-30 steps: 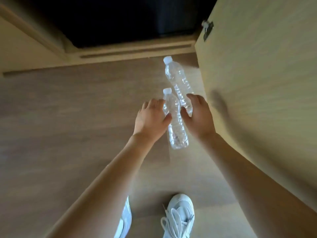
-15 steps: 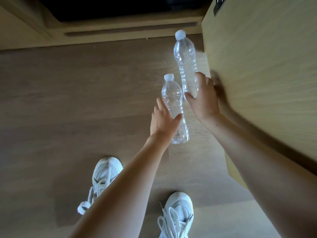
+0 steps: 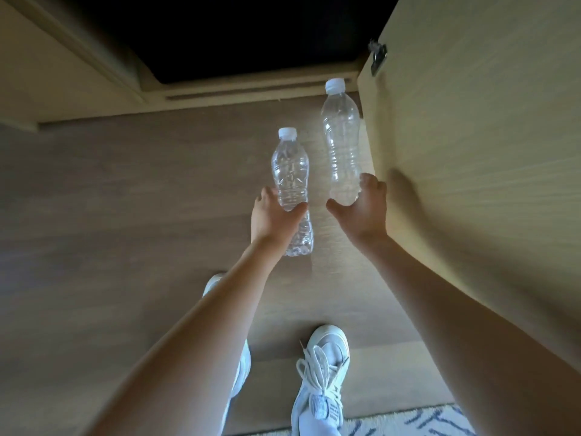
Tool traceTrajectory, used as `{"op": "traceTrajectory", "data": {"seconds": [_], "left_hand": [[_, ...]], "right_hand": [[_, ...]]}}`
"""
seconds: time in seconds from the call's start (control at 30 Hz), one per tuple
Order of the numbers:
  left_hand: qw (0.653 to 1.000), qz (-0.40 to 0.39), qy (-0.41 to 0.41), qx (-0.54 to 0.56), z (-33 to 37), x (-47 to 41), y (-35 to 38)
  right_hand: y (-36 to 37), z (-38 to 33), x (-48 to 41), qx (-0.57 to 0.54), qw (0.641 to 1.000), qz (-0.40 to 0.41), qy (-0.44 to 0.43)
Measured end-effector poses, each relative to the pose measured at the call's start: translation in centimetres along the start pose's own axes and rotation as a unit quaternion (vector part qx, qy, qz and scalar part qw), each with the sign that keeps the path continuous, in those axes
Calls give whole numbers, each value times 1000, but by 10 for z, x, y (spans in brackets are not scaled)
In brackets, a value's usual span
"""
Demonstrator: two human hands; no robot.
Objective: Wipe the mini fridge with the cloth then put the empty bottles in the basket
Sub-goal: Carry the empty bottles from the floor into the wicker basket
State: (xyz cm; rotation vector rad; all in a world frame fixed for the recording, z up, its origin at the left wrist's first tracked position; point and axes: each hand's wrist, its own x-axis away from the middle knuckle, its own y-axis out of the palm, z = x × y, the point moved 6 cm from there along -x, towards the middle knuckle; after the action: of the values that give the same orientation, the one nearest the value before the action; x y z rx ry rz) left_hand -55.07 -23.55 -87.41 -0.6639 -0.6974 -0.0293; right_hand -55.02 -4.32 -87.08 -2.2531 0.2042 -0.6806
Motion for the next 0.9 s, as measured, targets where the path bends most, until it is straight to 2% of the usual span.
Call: {"op": "traceTrajectory", "data": {"seconds": [0.2, 0.37, 0.5, 0.7, 0.9], "left_hand": [[999, 24, 46, -4, 78, 94, -129], [997, 32, 59, 39, 167, 227, -260], [991, 49, 112, 61, 238, 338, -357], [966, 111, 224, 69, 317, 461, -464], [936, 128, 301, 129, 392, 516, -533]], "right_hand": [[-97, -103, 96, -106, 994, 22, 22], [-214, -212, 211, -124, 992, -6, 25], [-306, -297, 299, -172, 985, -13, 28], [-416, -408, 363, -232, 972, -4, -38], [-494, -488, 395, -303, 944, -2, -127]]}}
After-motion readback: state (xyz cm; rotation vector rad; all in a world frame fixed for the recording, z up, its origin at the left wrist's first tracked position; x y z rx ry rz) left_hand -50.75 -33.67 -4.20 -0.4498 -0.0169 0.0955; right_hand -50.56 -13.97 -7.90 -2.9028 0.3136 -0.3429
